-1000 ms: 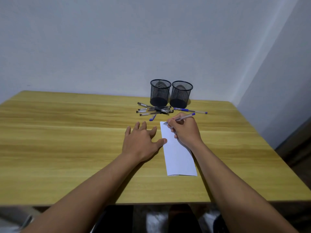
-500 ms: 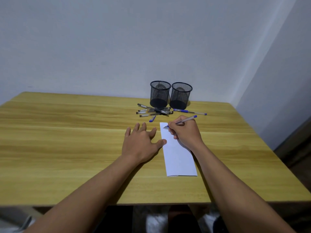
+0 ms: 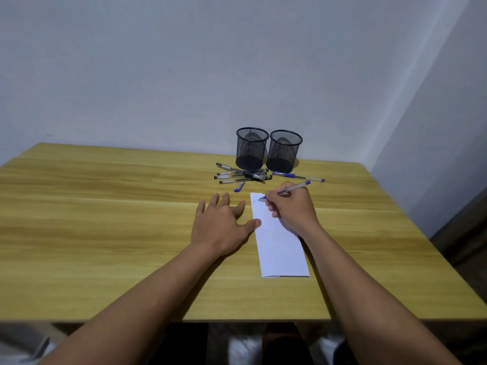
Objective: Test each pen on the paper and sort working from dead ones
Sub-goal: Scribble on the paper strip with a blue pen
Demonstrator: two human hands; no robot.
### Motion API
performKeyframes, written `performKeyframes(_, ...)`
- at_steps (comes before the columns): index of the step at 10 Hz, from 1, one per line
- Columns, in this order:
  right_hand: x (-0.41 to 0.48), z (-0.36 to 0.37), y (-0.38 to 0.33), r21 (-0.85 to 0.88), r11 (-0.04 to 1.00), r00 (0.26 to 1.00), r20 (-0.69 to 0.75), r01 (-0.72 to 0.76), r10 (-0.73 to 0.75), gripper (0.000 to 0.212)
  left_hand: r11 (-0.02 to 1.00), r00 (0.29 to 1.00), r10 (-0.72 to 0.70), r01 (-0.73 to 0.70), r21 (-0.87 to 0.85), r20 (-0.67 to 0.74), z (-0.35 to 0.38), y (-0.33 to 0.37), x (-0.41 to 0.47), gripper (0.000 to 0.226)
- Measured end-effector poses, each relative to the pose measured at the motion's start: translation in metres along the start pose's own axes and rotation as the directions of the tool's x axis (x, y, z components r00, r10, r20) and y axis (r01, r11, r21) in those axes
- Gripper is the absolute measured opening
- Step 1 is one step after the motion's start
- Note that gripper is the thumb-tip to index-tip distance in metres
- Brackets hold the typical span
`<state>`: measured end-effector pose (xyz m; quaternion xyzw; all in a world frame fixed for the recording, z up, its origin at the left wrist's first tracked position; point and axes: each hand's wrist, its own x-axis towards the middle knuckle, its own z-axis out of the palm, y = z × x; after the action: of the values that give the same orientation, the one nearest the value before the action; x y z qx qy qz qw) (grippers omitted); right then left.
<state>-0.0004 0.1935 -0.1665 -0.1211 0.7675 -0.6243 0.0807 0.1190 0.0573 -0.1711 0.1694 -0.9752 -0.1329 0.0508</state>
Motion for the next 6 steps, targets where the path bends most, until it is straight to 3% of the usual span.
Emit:
performKeyframes(4, -0.007, -0.003, -0.016, 0.065, 0.996, 0.997, -0.042, -0.060, 0.062, 0.016, 0.998, 0.999, -0.042, 0.042, -0.045, 0.013, -0.003, 0.003, 0.002, 0.075)
performKeyframes(5, -0.009, -0.005, -0.018, 0.049, 0.998, 0.998, -0.038, -0.040, 0.042, 0.017, 0.991, 0.998, -0.065, 0.063, -0.118, -0.018, -0.006, 0.002, 0.002, 0.070)
performKeyframes(6, -0.008, -0.007, -0.020, 0.086, 0.996, 0.998, -0.057, -0.003, 0.008, 0.013, 0.933, 0.967, -0.182, 0.114, -0.342, -0.176, -0.015, 0.003, 0.008, 0.058)
